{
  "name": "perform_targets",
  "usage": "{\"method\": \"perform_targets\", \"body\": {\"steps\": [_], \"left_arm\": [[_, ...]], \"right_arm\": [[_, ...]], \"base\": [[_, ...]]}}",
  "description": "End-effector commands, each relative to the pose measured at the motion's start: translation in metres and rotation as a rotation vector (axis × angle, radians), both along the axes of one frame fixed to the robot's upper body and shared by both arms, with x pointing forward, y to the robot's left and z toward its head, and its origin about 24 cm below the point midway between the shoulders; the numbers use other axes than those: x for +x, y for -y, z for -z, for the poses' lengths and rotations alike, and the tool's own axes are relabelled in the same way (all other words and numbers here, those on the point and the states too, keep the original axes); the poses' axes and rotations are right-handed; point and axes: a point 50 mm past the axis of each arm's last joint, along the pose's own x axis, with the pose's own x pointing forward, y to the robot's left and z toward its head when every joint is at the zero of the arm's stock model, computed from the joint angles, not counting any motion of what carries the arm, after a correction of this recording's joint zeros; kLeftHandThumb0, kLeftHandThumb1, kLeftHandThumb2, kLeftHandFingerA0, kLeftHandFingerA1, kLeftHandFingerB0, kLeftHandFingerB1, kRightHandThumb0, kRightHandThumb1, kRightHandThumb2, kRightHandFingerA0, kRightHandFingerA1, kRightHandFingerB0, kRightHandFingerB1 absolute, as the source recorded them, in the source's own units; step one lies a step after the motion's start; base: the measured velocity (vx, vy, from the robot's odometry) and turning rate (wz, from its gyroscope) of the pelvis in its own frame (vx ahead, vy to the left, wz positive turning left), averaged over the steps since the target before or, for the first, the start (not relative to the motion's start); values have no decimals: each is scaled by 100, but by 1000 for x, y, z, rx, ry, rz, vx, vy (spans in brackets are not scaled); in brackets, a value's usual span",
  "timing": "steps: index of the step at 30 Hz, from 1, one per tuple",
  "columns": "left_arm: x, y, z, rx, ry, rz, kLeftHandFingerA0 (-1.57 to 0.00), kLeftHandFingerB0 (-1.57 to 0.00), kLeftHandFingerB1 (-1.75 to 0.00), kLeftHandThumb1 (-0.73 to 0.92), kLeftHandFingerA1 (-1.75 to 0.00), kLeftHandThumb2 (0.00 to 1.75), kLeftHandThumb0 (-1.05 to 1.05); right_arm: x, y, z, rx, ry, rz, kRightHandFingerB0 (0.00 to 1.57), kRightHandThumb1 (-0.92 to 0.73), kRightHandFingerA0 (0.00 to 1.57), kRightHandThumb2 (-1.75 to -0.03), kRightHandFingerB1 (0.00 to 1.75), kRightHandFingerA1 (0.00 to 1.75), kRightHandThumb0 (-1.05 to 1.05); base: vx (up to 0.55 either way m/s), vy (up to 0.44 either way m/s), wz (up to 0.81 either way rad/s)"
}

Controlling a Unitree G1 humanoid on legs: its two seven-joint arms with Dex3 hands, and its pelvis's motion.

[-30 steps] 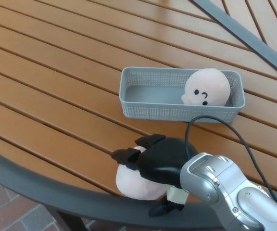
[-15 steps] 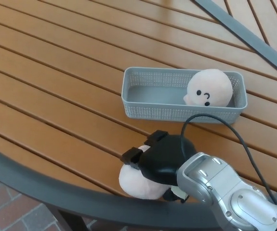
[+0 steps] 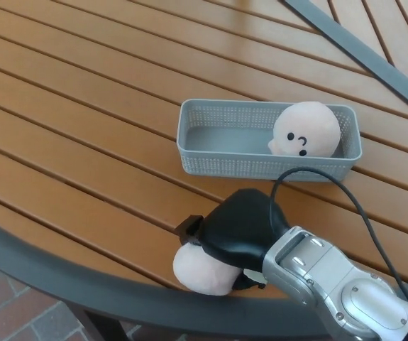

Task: The robot walks towards a desk kept outside and uses its right hand to pick up two emotional support dumplings one after the other and puts it in a container kept in front of it on the desk

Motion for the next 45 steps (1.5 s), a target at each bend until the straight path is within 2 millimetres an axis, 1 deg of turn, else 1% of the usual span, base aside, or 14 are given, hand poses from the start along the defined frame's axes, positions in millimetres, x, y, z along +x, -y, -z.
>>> {"method": "perform_targets", "body": {"steps": [1, 3, 4, 10, 13, 14, 15, 23, 24, 31, 32, 34, 40, 45], "left_arm": [[1, -4, -5, 36, 24, 27, -85, -79, -55, 54, -71, 57, -34], [1, -4, -5, 36, 26, 25, -85, -79, -55, 54, -71, 57, -34], [0, -4, -5, 38, 26, 25, -86, -83, -55, 53, -70, 56, -33], [-1, -4, -5, 42, 23, 24, -86, -83, -55, 53, -70, 56, -33], [-3, -5, -4, 27, 20, 4, -84, -82, -55, 53, -69, 56, -33], [-4, -5, -4, 27, 19, 5, -84, -82, -55, 53, -69, 56, -33], [-5, -5, -4, 26, 16, 5, -85, -84, -55, 52, -68, 56, -33], [-6, -5, -4, 25, 18, 9, -84, -85, -56, 52, -69, 56, -34], [-6, -5, -4, 30, 12, 16, -86, -84, -54, 53, -68, 56, -35], [-9, -5, -3, 19, 15, 6, -87, -85, -55, 52, -70, 56, -34], [-9, -5, -3, 21, 11, 6, -85, -81, -54, 53, -66, 56, -34], [-9, -5, -3, 26, 3, 6, -84, -79, -54, 53, -66, 56, -34], [-8, -6, -3, 28, 0, 5, -84, -79, -54, 53, -66, 56, -34], [-7, -5, -3, 26, 11, 5, -85, -84, -55, 53, -68, 56, -33]], "right_arm": [[-12, 11, 10, 318, 216, -109, 82, -57, 88, -60, 126, 175, -40], [-13, 10, 9, 335, 214, -113, 82, -57, 88, -60, 126, 175, -40], [-12, 11, 2, 368, 214, -116, 71, -60, 85, -62, 175, 175, -32], [-12, 11, -8, 421, 216, -128, 71, -60, 85, -62, 175, 175, -32], [10, 14, -56, 455, 349, -149, 78, -57, 87, -66, 144, 175, -28], [13, 15, -62, 458, 356, -148, 78, -57, 87, -66, 144, 175, -28], [18, 16, -74, 482, 383, -146, 68, -57, 85, -69, 170, 175, -20], [45, 24, -124, 536, 505, -123, 69, -56, 83, -74, 166, 175, -18], [53, 26, -137, 550, 536, -102, 92, -55, 94, -82, 112, 145, -23], [75, 33, -168, 551, 603, -34, 90, -55, 88, -69, 110, 159, -23], [82, 36, -170, 520, 611, -18, 96, -55, 85, -59, 82, 165, -33], [93, 42, -174, 466, 621, 15, 96, -51, 88, -59, 74, 161, -34], [99, 43, -174, 455, 622, 24, 96, -51, 88, -59, 74, 161, -34], [109, 52, -148, 326, 557, 69, 93, -49, 90, -59, 62, 152, -35]], "base": [[0, 0, 0], [0, 0, 0], [0, 0, 0], [0, 0, 0], [0, 0, 0], [0, 0, 0], [0, 0, 0], [0, 0, 0], [0, 0, 0], [0, 0, 0], [0, 0, 0], [0, 0, 0], [0, 0, 0], [0, 0, 0]]}}
